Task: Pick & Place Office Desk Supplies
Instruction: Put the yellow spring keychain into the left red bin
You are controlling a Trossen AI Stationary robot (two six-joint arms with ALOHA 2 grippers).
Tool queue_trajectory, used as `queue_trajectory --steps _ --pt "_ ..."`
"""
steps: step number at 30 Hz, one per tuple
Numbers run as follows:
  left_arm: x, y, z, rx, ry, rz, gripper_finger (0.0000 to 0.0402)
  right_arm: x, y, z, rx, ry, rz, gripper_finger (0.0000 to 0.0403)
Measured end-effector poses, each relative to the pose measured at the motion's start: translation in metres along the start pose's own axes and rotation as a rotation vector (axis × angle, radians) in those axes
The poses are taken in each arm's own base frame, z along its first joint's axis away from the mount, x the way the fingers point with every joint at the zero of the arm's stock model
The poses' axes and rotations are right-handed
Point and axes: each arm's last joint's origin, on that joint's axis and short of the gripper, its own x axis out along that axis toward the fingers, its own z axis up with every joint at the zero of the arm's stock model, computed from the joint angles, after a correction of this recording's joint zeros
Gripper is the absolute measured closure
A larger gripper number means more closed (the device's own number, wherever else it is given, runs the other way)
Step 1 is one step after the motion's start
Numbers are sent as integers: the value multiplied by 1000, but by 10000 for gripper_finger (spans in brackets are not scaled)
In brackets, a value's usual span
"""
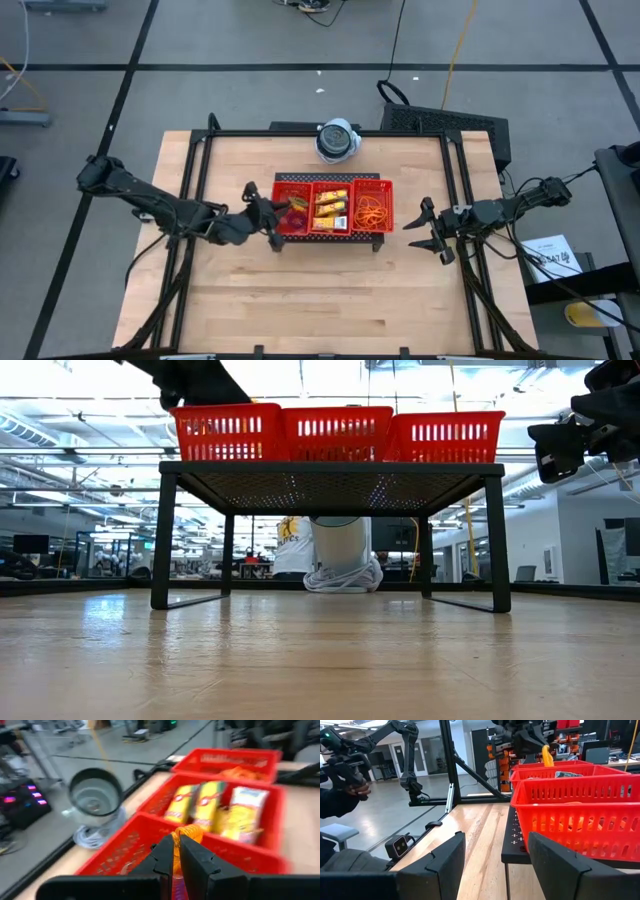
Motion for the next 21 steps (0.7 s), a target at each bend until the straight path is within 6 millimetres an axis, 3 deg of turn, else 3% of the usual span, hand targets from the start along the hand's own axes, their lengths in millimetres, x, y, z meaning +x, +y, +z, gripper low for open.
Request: queue_trajectory --steps 14,17,21 --pt "1 0 1 -57 7 -65 367 0 0 0 0 0 0 197" --pt "2 0 2 -77 8 -63 340 0 0 0 0 0 0 197" --pt "2 0 2 -90 8 -63 272 0 0 0 0 0 0 197"
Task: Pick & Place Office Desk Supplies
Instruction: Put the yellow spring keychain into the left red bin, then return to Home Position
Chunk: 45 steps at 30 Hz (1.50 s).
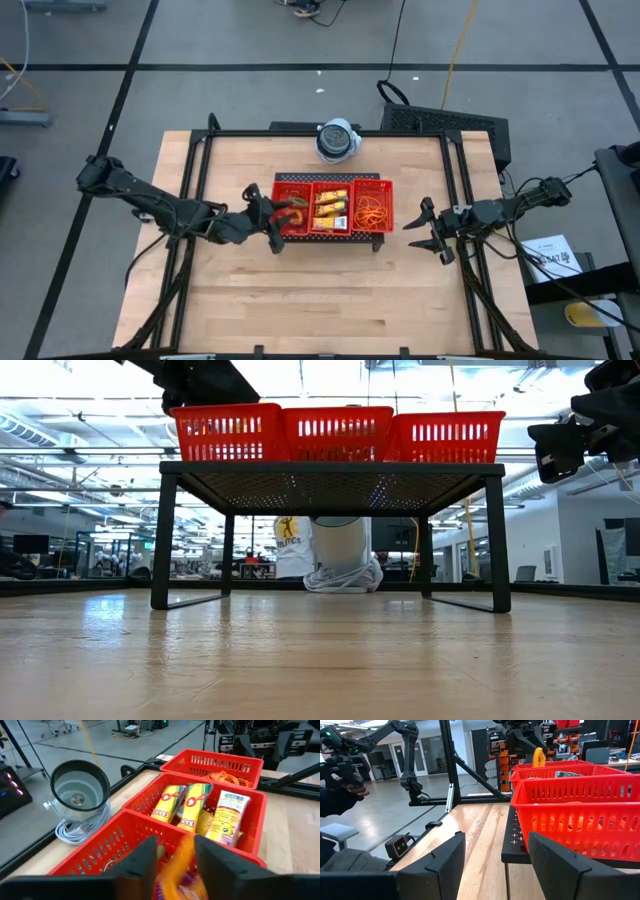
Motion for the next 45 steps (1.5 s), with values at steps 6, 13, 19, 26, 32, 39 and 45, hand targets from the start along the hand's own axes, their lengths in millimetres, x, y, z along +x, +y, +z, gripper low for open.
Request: queue_trajectory --steps 6,13,19,26,32,39,45 --pt "-1 -1 0 -2 8 -37 165 0 0 0 0 0 0 197" --pt "-28 7 20 -71 -65 -147 101 0 0 0 0 0 0 197" --pt "-83 36 49 -69 -238 -244 81 0 0 0 0 1 0 197" --pt "-139 85 62 23 -407 -292 78 0 0 0 0 1 0 197" --pt "-154 113 42 48 -293 -295 84 0 0 0 0 1 0 197" --pt "-140 106 13 39 -162 -287 74 0 0 0 0 1 0 197" --pt "-127 100 -17 12 -182 -358 81 0 0 0 0 1 0 197"
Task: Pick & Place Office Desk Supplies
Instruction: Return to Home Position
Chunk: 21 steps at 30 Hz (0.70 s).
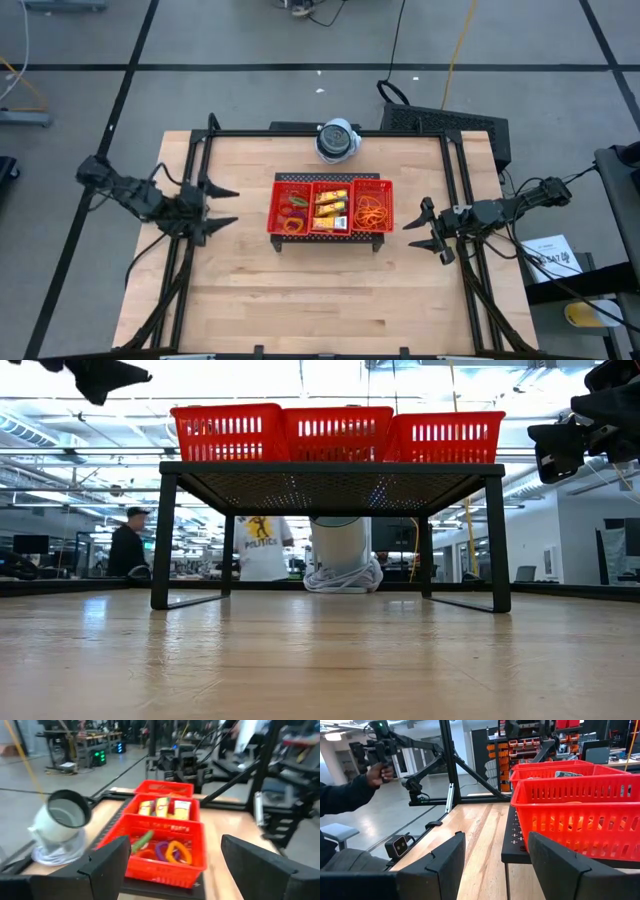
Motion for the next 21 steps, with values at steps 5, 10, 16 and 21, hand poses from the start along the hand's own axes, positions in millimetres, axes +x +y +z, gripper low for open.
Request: queue_trajectory --steps 5,10,16,21 --pt "-4 4 -27 -36 -118 -95 87 0 0 0 0 0 0 197" --pt "-9 7 -49 -22 -210 -205 78 0 0 0 0 0 0 197" --pt "-11 7 -64 -9 -239 -327 76 0 0 0 0 -1 0 197" --pt "-9 4 -70 5 -228 -379 86 0 0 0 1 -1 0 197"
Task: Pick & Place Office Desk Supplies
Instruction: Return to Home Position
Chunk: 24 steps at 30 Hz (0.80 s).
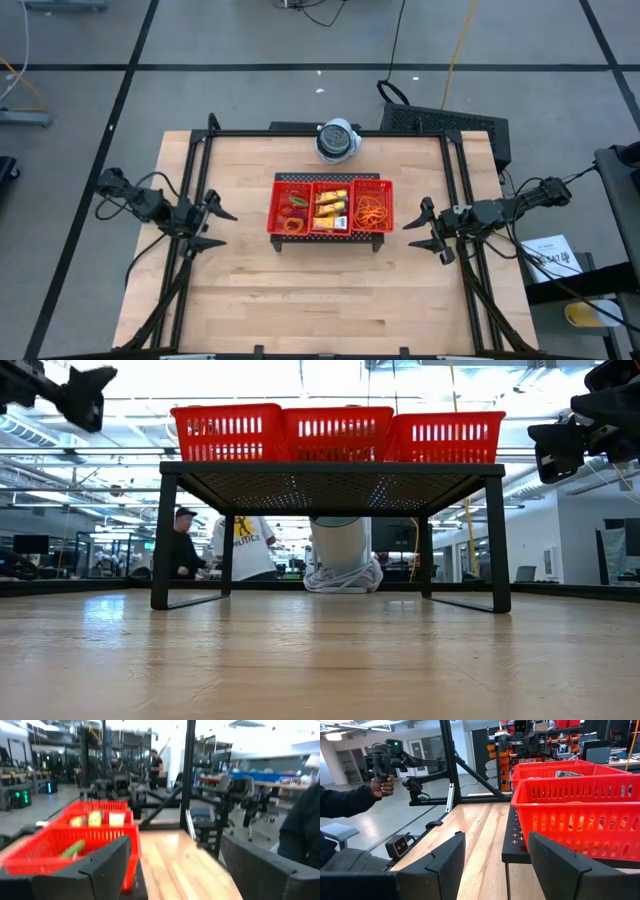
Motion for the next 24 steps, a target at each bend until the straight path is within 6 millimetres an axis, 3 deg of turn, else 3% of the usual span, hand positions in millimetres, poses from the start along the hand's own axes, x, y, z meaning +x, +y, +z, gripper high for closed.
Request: queue_trajectory --steps 9,15,20,24 --pt "7 -3 -36 9 -51 -80 81 0 0 0 0 0 1 197" --pt "7 -6 -36 18 -52 -181 78 0 0 0 0 0 0 197" --pt "7 -5 -51 46 93 -167 87 0 0 0 0 0 0 197" --pt "7 -4 -52 -8 112 -130 88 0 0 0 0 0 0 197"
